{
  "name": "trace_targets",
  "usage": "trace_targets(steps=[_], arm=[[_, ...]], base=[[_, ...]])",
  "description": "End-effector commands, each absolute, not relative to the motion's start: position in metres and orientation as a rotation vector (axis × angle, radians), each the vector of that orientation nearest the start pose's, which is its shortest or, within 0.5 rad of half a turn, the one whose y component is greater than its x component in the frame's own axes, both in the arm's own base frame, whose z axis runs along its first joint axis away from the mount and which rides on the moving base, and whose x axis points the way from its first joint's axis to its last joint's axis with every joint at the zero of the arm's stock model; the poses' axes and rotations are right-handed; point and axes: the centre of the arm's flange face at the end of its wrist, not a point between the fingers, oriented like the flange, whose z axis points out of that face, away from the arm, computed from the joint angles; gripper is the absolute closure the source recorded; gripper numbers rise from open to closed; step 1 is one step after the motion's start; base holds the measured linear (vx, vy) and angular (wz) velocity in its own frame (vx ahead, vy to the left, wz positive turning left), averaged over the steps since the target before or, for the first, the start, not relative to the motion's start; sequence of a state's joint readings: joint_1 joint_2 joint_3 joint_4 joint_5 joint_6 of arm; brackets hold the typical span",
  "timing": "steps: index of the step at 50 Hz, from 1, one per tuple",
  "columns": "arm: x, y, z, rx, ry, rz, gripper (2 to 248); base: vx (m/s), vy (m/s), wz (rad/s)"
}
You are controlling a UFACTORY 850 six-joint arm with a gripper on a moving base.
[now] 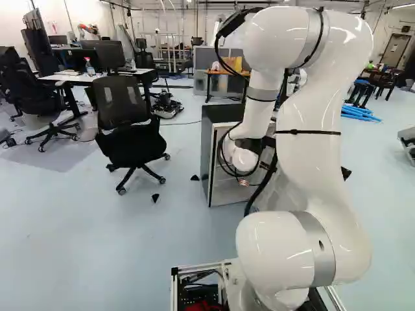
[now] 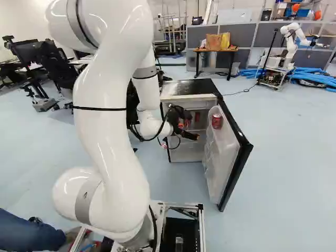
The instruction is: Grab a drink from the fridge
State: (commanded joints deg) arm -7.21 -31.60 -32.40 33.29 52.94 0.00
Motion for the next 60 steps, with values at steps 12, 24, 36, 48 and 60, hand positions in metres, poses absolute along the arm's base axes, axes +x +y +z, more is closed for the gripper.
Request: trace_targets(steps=[12, 24, 36, 48, 60], arm=[[0.426, -0.088, 0.202, -2.95, 0.89, -1.428, 3], [0.433, -0.081, 0.187, -2.962, 0.688, -1.392, 3], [0.439, -0.073, 0.172, -2.958, 0.492, -1.352, 3], [0.447, -0.068, 0.158, -2.941, 0.355, -1.333, 3], [0.457, -0.07, 0.144, -2.92, 0.305, -1.359, 3]], base=[[0.0, 0.0, 0.0], [0.0, 0.0, 0.0], [0.0, 0.0, 0.0], [0.0, 0.0, 0.0], [0.0, 0.0, 0.0]])
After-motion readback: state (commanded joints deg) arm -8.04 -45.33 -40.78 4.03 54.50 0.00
